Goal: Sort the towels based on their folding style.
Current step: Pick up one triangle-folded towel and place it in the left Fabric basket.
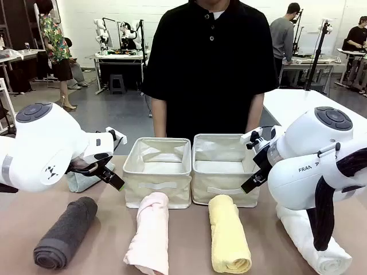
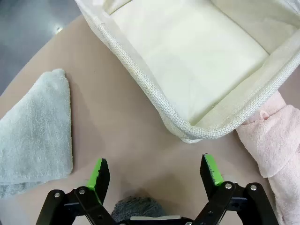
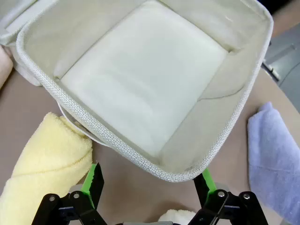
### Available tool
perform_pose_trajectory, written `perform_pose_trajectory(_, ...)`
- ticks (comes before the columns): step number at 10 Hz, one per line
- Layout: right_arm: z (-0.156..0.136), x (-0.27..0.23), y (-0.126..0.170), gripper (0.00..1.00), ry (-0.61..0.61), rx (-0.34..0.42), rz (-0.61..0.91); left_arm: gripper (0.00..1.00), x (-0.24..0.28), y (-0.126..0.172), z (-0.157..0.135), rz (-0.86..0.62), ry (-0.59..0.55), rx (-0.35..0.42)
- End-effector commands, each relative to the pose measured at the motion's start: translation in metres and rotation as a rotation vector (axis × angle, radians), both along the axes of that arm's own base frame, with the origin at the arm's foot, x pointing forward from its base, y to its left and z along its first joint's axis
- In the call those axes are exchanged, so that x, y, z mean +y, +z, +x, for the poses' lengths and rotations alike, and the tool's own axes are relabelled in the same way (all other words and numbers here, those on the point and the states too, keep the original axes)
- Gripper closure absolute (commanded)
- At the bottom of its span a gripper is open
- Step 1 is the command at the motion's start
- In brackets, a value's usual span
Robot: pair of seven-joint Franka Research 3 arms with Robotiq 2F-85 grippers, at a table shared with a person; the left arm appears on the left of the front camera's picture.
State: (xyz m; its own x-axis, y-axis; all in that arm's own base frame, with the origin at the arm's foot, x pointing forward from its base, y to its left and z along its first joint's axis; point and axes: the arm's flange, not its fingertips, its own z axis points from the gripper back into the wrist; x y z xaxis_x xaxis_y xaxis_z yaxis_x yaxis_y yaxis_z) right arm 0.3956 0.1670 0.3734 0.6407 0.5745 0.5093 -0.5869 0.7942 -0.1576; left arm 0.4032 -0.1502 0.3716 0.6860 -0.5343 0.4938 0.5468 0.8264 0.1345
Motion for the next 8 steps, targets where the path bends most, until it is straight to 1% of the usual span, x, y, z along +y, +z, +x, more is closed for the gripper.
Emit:
perform_pose_trajectory(1, 0.0, 0.0, 0.0, 0.0, 0.0, 0.0, 0.0, 0.0, -0.0001, 0.0, 0.0, 0.0, 0.0, 0.0)
perform_pose_trajectory(8, 0.0, 0.0, 0.0, 0.0, 0.0, 0.0, 0.0, 0.0, -0.0001, 0.0, 0.0, 0.0, 0.0, 0.0)
